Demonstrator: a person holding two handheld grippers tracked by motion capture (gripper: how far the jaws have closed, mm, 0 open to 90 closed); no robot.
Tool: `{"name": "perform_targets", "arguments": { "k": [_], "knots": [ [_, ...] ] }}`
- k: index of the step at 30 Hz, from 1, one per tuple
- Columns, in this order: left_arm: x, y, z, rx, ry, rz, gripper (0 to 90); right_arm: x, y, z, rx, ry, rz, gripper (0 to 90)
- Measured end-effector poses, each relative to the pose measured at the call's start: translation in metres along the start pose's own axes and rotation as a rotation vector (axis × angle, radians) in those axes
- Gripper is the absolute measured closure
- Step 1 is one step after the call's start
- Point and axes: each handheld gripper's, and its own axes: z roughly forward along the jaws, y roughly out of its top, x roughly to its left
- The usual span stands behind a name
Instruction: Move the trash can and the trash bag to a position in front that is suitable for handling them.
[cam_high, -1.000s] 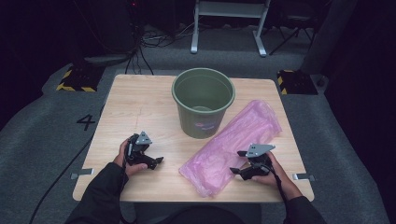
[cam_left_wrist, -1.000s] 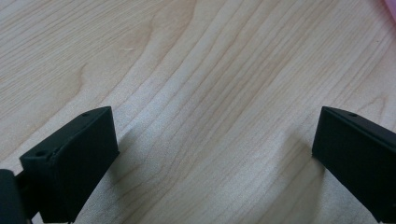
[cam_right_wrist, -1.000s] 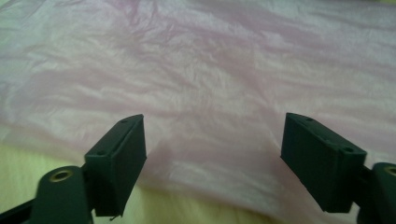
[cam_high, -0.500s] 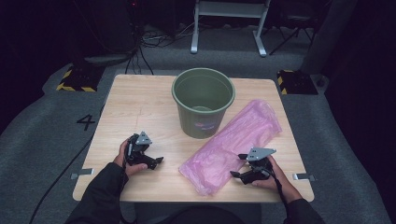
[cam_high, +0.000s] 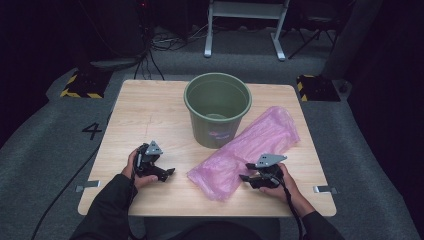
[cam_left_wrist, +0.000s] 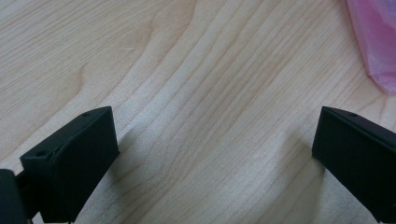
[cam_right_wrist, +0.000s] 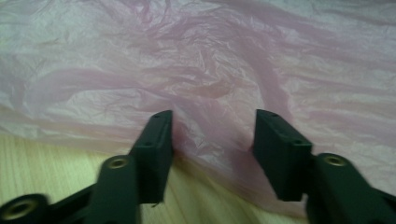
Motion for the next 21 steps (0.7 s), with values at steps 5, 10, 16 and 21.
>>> {"name": "perform_targets", "arguments": {
  "k": [5,10,16,21],
  "knots": [
    [0.000,0.000,0.000,0.002,0.000,0.001,0.1,-0.001,0.006,0.007,-0.011,-0.016,0.012,66.7],
    [0.000,0.000,0.000,0.002,0.000,0.000,0.1,-0.003,0.013,0.015,-0.017,-0.015,0.036,74.7],
    [0.002,0.000,-0.005,-0.034,0.048,-0.064,14.2,0.008,0.022,0.026,-0.008,-0.009,0.003,58.6],
    [-0.007,0.001,-0.010,-0.033,0.036,-0.010,16.6,0.017,0.025,0.026,-0.006,0.020,-0.001,30.8]
  ]
}}
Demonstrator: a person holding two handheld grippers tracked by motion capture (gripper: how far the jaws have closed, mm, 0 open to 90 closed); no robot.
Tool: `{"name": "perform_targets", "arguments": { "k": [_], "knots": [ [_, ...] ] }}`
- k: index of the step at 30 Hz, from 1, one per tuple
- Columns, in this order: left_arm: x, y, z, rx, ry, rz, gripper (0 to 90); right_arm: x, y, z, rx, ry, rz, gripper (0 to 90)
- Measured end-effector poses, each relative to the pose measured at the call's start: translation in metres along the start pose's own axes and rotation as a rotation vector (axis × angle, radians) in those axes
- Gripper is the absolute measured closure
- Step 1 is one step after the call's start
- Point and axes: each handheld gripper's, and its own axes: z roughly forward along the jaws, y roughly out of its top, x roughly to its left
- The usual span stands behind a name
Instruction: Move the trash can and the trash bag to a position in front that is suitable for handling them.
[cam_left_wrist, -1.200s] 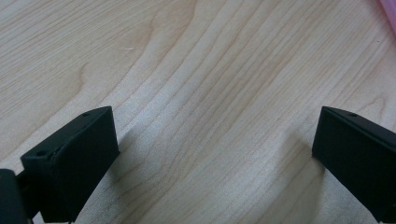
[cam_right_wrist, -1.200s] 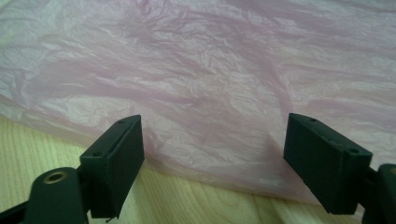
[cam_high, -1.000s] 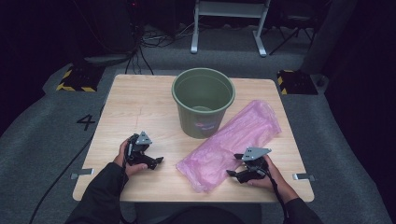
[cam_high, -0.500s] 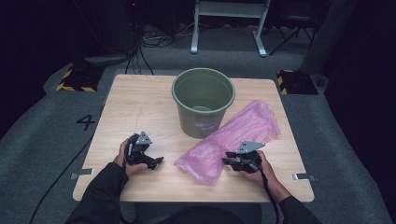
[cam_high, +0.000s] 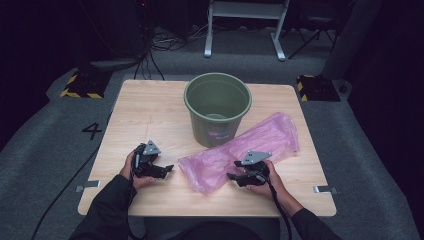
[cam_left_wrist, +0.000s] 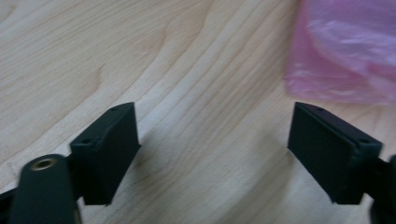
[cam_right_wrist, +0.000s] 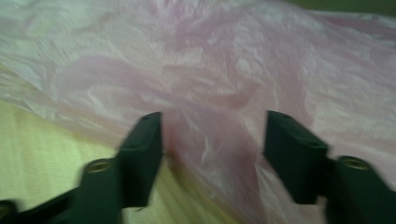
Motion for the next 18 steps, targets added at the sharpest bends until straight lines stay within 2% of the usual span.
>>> {"name": "perform_targets", "arguments": {
  "k": [1,2,5,8,10,11,12,13,14,15,18],
  "knots": [
    [-0.006,0.002,-0.002,-0.009,0.004,0.028,16.7,0.001,0.001,-0.006,-0.020,-0.005,0.010,24.0],
    [-0.006,0.002,-0.002,-0.009,0.004,0.028,16.9,0.001,0.001,-0.006,-0.020,-0.005,0.010,24.0],
    [-0.014,0.005,-0.007,-0.035,-0.020,0.037,16.3,-0.003,0.001,-0.024,-0.067,-0.002,-0.007,18.7],
    [-0.025,0.010,-0.012,-0.065,-0.034,0.055,16.5,-0.011,-0.002,-0.040,-0.091,-0.026,-0.026,18.2],
    [-0.032,0.015,-0.013,-0.076,-0.050,0.072,16.6,-0.018,-0.005,-0.047,-0.100,-0.050,-0.019,18.0],
    [-0.037,0.017,-0.013,-0.078,-0.052,0.075,16.9,-0.027,-0.008,-0.053,-0.099,-0.084,-0.013,18.4],
    [-0.047,0.023,-0.011,-0.082,-0.068,0.079,16.9,-0.031,-0.009,-0.055,-0.097,-0.106,-0.014,18.8],
    [-0.047,0.023,-0.011,-0.082,-0.068,0.079,16.9,-0.035,-0.010,-0.058,-0.098,-0.120,-0.007,19.2],
    [-0.055,0.029,-0.011,-0.089,-0.087,0.078,17.0,-0.038,-0.011,-0.059,-0.101,-0.124,0.003,19.2],
    [-0.055,0.029,-0.011,-0.089,-0.087,0.078,17.0,-0.041,-0.013,-0.061,-0.099,-0.135,0.009,19.2],
    [-0.066,0.039,-0.009,-0.104,-0.112,0.094,16.9,-0.047,-0.015,-0.063,-0.097,-0.147,0.019,19.1]
  ]
}}
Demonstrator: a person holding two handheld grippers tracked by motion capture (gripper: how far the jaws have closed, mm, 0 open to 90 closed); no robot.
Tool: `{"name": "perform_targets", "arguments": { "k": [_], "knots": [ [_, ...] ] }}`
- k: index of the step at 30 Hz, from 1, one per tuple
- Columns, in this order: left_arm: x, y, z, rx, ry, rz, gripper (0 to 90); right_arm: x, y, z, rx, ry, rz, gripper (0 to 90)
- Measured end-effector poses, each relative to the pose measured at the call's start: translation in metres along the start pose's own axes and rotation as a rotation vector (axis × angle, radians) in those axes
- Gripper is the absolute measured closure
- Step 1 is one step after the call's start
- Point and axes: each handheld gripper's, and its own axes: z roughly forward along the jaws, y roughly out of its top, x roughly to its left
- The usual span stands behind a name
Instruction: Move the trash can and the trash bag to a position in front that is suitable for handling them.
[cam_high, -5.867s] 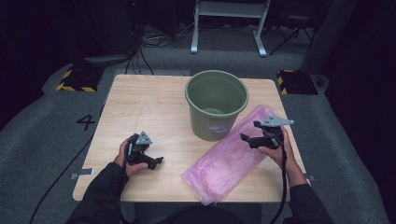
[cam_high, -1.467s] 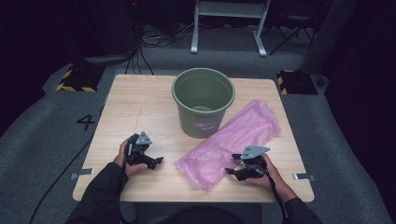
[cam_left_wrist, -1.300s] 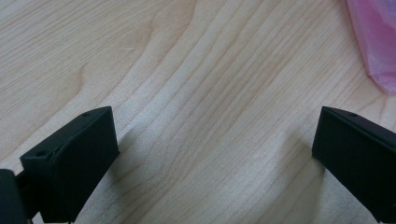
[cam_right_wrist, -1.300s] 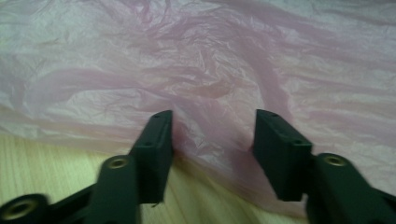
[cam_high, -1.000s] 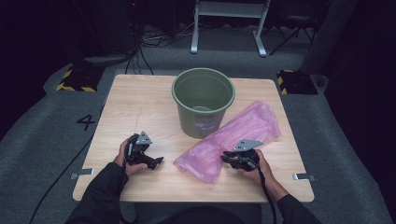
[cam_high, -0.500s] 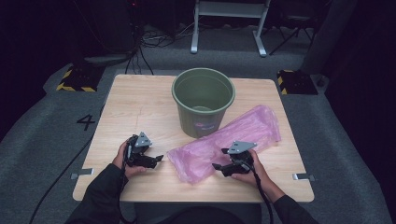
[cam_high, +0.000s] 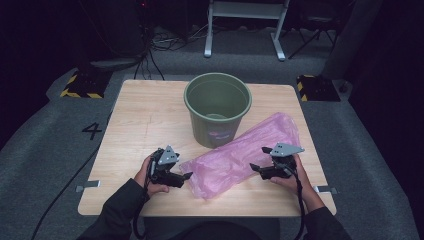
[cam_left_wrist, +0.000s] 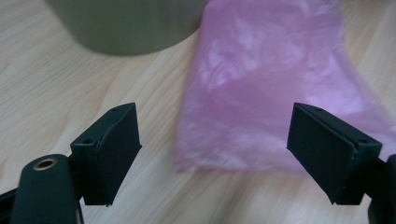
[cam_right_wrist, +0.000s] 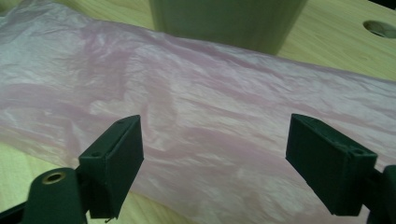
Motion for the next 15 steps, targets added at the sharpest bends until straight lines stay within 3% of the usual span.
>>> {"name": "perform_targets", "arguments": {
  "k": [4,6,7,11,15],
  "knots": [
    [-0.009,0.007,0.016,0.022,-0.002,-0.008,17.1,-0.010,-0.004,-0.002,0.011,-0.015,0.003,20.6],
    [-0.014,0.008,0.028,0.076,0.005,0.028,21.4,-0.015,-0.005,-0.003,0.019,-0.023,0.003,21.3],
    [-0.015,0.006,0.035,0.095,-0.033,0.022,25.9,-0.020,-0.005,-0.003,0.021,-0.033,0.004,21.3],
    [-0.012,0.003,0.041,0.123,-0.040,0.036,26.7,-0.030,-0.007,-0.003,0.032,-0.047,0.009,21.5],
    [-0.002,-0.004,0.047,0.139,-0.025,0.002,28.7,-0.045,-0.010,0.002,0.026,-0.041,0.049,22.2]
  ]
}}
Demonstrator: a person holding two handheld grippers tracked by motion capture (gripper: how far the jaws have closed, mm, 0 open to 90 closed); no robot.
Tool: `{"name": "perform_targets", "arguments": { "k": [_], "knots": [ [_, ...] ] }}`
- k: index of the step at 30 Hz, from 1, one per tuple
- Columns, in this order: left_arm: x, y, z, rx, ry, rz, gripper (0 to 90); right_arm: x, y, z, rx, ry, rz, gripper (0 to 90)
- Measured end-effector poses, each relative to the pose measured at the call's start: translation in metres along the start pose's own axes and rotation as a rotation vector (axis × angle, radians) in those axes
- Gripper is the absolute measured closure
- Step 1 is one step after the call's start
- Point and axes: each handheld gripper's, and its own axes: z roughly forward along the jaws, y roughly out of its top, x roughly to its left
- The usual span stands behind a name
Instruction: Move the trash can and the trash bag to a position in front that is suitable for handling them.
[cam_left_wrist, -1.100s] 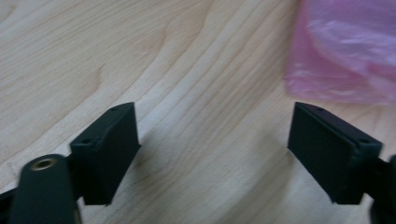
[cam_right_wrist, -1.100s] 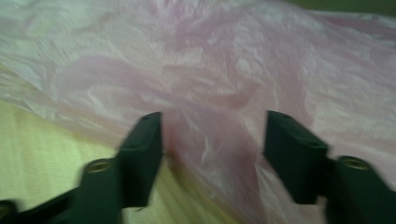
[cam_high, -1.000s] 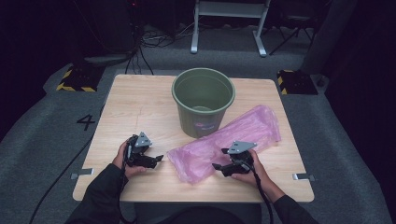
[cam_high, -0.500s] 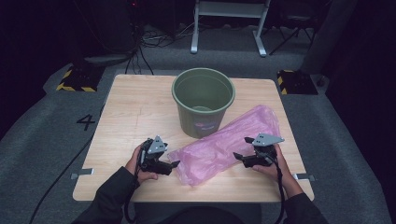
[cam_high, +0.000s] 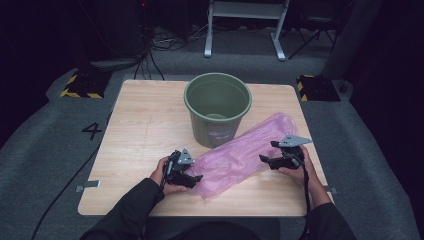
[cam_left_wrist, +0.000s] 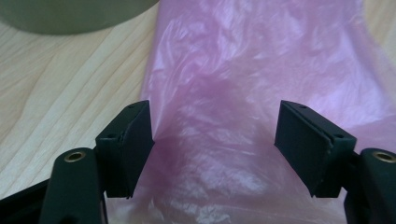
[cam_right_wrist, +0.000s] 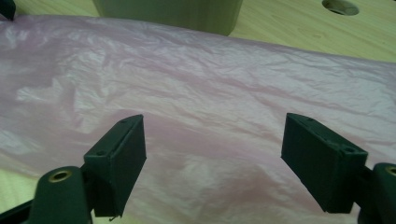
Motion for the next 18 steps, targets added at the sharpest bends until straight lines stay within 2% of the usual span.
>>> {"name": "perform_targets", "arguments": {
  "k": [6,9,11,15,18],
  "knots": [
    [0.010,-0.003,-0.001,-0.016,0.008,-0.004,29.4,0.000,0.001,0.006,-0.001,0.014,-0.016,22.0],
    [0.019,-0.004,-0.003,-0.015,0.037,-0.009,27.2,0.004,0.002,0.009,0.011,0.022,-0.025,21.7],
    [0.028,-0.007,-0.003,-0.019,0.039,-0.030,24.7,0.009,0.003,0.009,0.010,0.043,-0.020,21.1],
    [0.035,-0.008,-0.003,-0.027,0.035,-0.028,20.8,0.016,0.003,0.011,0.018,0.062,-0.011,20.5],
    [0.038,-0.009,-0.001,-0.036,0.036,-0.025,18.8,0.026,0.004,0.013,0.024,0.066,-0.035,20.3]
  ]
}}
